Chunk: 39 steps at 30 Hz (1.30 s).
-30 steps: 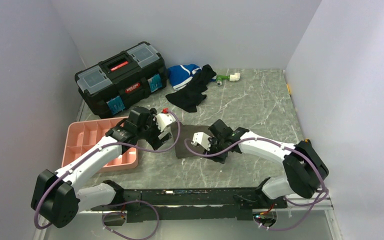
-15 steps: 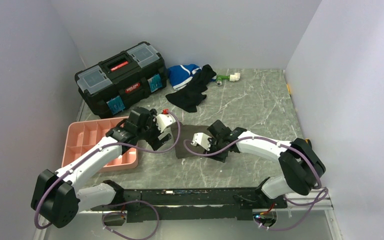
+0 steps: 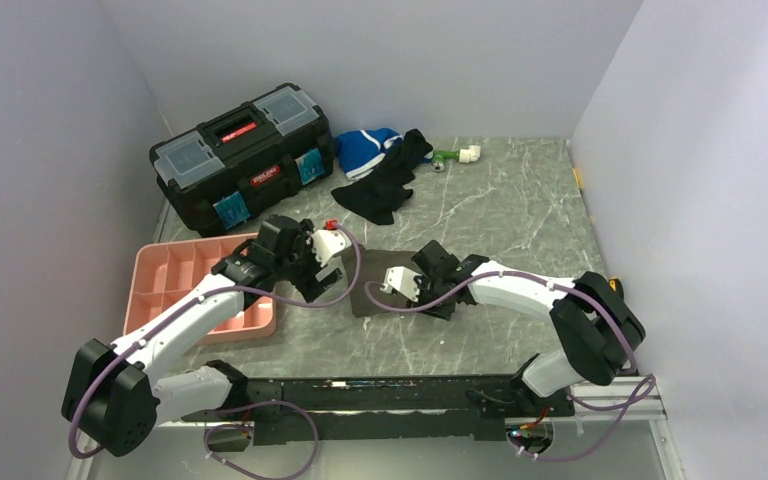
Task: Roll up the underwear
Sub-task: Fold the underwear at the center of the board.
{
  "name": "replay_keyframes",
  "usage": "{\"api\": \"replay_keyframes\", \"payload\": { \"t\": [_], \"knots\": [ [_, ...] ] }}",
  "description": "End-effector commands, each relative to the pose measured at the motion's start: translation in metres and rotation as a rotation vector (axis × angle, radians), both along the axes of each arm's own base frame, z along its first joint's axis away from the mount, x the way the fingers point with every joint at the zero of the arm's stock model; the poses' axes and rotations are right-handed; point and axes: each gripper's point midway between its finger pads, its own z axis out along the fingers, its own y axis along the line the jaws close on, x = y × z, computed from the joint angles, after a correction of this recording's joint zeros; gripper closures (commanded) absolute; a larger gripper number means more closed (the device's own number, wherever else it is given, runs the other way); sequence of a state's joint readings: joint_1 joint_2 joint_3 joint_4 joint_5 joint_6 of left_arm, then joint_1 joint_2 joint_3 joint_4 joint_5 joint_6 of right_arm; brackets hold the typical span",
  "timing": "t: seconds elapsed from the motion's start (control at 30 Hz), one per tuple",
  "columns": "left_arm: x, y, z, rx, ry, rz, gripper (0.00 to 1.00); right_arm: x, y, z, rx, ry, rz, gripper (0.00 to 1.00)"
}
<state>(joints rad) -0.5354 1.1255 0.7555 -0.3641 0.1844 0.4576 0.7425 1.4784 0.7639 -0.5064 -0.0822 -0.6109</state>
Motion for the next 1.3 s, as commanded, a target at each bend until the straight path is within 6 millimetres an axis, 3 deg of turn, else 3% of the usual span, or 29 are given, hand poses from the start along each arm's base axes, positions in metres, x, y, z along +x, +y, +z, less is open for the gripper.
{"api": "replay_keyframes", "payload": {
  "t": [0.0, 0.27, 0.53, 0.7, 0.97, 1.27],
  "knots": [
    [0.0, 0.003, 0.004, 0.005, -0.039, -0.009, 0.01, 0.003, -0.003, -0.01, -0.038, -0.005, 0.006, 0.66],
    [-0.007, 0.008, -0.003, 0.015, -0.053, -0.02, 0.01, 0.001, -0.008, -0.02, -0.071, 0.015, 0.001, 0.81],
    [-0.025, 0.009, -0.021, 0.015, -0.063, -0.1, 0.01, -0.008, 0.005, -0.01, -0.021, 0.087, 0.036, 0.99],
    [-0.038, 0.005, -0.035, 0.029, -0.085, -0.191, 0.01, -0.011, 0.013, 0.0, 0.029, 0.147, 0.052, 1.0],
    [-0.052, -0.029, -0.045, 0.093, -0.142, -0.353, 0.02, -0.004, 0.022, 0.01, 0.106, 0.272, 0.02, 1.0],
    [-0.05, -0.073, -0.054, 0.231, -0.179, -0.518, 0.16, 0.008, 0.015, 0.019, 0.139, 0.362, -0.031, 1.0]
  ]
}}
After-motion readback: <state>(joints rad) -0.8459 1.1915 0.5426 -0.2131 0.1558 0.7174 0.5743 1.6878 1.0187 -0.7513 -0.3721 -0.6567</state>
